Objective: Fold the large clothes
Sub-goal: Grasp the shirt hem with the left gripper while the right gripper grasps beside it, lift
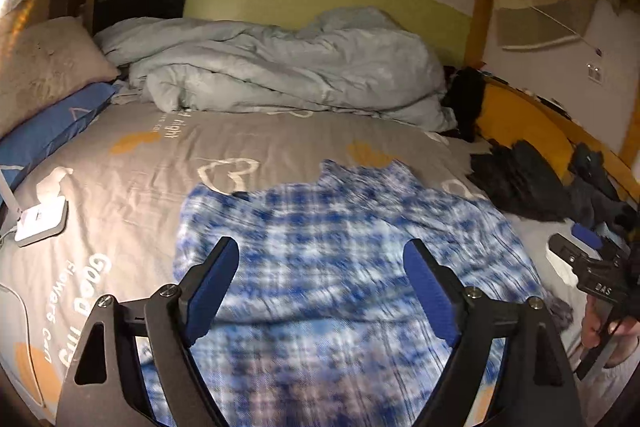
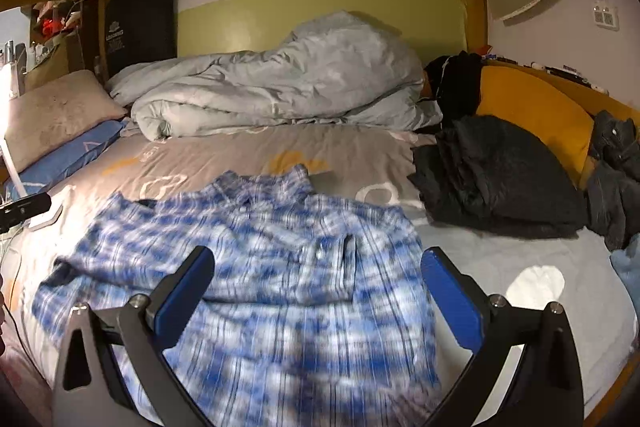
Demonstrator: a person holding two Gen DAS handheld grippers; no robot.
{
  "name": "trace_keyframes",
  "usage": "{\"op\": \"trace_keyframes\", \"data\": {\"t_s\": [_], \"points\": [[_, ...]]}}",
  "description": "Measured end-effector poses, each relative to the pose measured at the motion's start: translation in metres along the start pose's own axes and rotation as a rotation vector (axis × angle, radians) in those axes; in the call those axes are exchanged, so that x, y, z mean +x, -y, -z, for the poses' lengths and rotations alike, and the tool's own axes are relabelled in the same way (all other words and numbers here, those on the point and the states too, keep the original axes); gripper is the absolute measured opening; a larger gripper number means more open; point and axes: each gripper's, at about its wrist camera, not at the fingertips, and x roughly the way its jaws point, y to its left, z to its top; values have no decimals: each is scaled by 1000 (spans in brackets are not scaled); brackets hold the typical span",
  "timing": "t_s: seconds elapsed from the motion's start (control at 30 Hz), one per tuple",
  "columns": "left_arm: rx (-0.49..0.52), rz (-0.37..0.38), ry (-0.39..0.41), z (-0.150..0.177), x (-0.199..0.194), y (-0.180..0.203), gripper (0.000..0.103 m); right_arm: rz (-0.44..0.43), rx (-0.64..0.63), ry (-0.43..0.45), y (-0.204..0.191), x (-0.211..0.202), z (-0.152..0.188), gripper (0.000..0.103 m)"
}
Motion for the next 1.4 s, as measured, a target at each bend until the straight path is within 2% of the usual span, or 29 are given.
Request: {"op": "trace_keyframes", "data": {"t_s": [0.23,0.43,0.6,0.7,0.8,0.87,0.97,1.07,1.17,1.23,1.3,1.4], "points": [[68,19,-1,30,-4,22,103,-2,7,-56,2,-6,23,103],[139,51,-116,59,12,33,103,-27,-50,-181,-12,2,56,103],[235,44,-215,90,29,49,103,-33,-243,-283,-46,8,87,103],[290,-2,-213,99,29,53,103,-50,-367,-313,-67,11,106,103],[331,53,-250,106,28,58,103,-91,-459,-316,-86,7,118,103],[347,76,-280,112,30,62,103,-86,-492,-333,-92,10,124,103],[359,66,-324,123,35,65,103,-33,-505,-396,-89,25,132,103],[386,69,-399,136,44,69,103,-1,-421,-415,-72,33,126,103],[428,44,-469,150,52,71,103,58,-404,-397,-63,35,121,103],[453,-10,-469,154,54,72,103,79,-393,-396,-58,35,119,103],[425,-39,-460,151,54,66,103,86,-396,-399,-57,35,120,103],[345,-132,-419,141,51,45,103,116,-432,-396,-57,30,128,103]]}}
